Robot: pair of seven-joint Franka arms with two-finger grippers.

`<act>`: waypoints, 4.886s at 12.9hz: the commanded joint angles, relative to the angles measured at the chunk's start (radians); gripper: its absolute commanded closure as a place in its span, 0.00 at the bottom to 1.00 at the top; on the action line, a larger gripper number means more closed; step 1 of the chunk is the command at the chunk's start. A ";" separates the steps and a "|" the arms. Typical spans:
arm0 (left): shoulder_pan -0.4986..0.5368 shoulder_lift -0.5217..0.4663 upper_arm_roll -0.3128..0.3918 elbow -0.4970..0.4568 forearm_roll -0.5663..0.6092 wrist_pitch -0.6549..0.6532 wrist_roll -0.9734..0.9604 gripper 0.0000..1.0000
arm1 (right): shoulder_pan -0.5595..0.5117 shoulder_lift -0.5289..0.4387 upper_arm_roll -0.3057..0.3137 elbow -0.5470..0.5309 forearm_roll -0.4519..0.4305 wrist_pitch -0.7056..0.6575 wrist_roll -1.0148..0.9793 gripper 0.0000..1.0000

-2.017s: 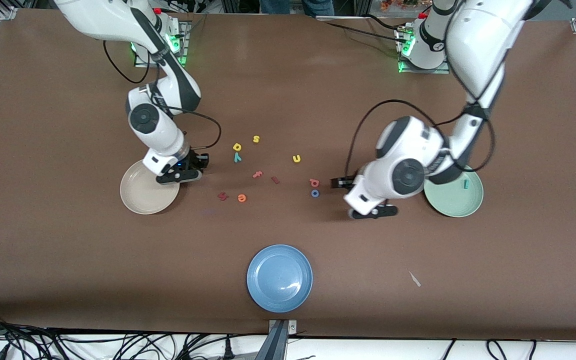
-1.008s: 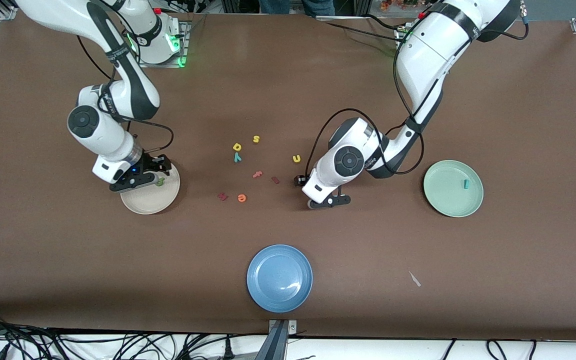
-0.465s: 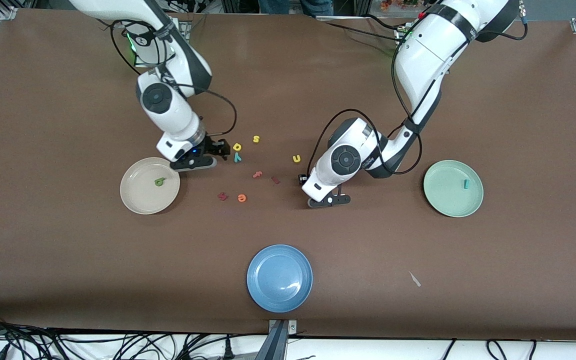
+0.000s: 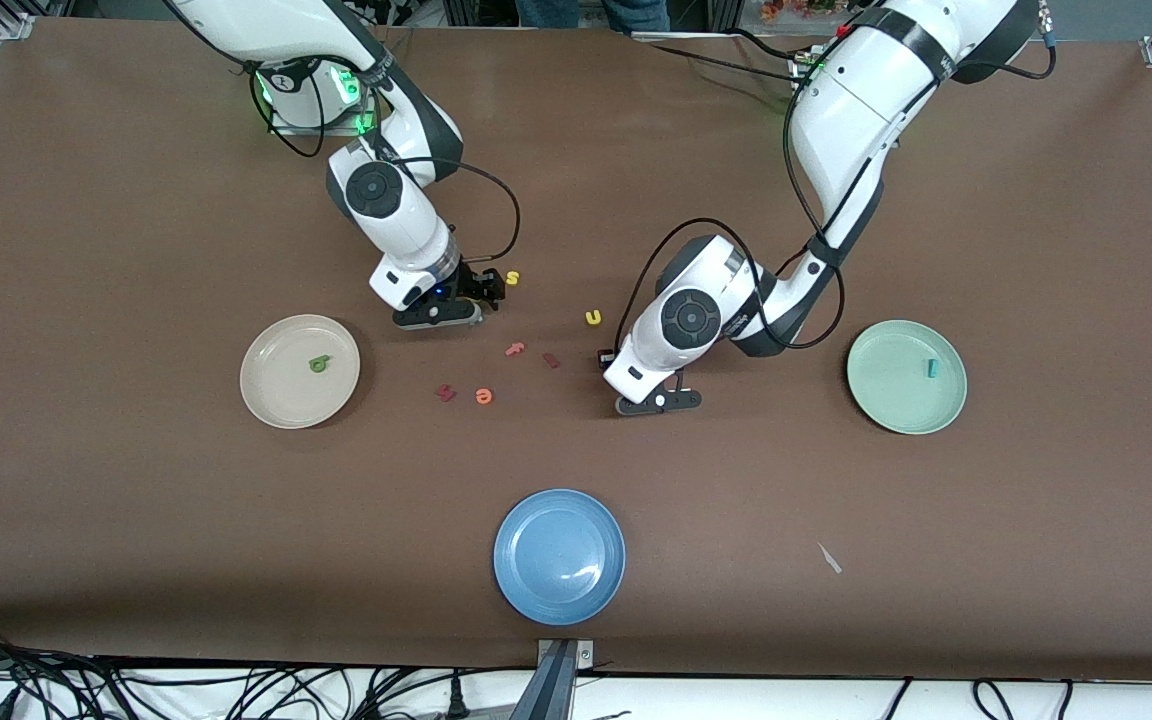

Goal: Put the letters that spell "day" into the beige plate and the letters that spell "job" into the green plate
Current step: 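Grasp the pink a with the left gripper while the right gripper grasps the y, then place the pink a and the cyan y on their plates with both grippers, then grasp the blue o and the yellow a with both grippers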

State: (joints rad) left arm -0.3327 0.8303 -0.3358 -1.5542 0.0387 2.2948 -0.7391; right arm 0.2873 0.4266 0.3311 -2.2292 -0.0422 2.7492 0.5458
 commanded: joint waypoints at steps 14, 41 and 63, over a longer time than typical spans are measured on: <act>0.539 -0.320 -0.101 -0.013 0.019 -0.621 0.475 0.97 | 0.006 0.050 -0.017 -0.026 -0.090 0.066 0.022 0.49; 0.231 -0.073 -0.168 0.042 0.109 -0.131 -0.477 0.00 | -0.313 -0.172 -0.107 -0.012 -0.128 -0.255 -0.642 0.87; -0.037 0.056 0.035 0.103 0.107 0.021 -0.615 1.00 | 0.033 -0.057 0.011 -0.069 -0.122 -0.086 0.533 0.17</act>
State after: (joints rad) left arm -0.3585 0.8706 -0.3108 -1.4781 0.1527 2.3179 -1.3517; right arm 0.3135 0.3575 0.3470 -2.2926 -0.1643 2.6326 1.0442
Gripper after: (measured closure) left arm 0.753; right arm 0.172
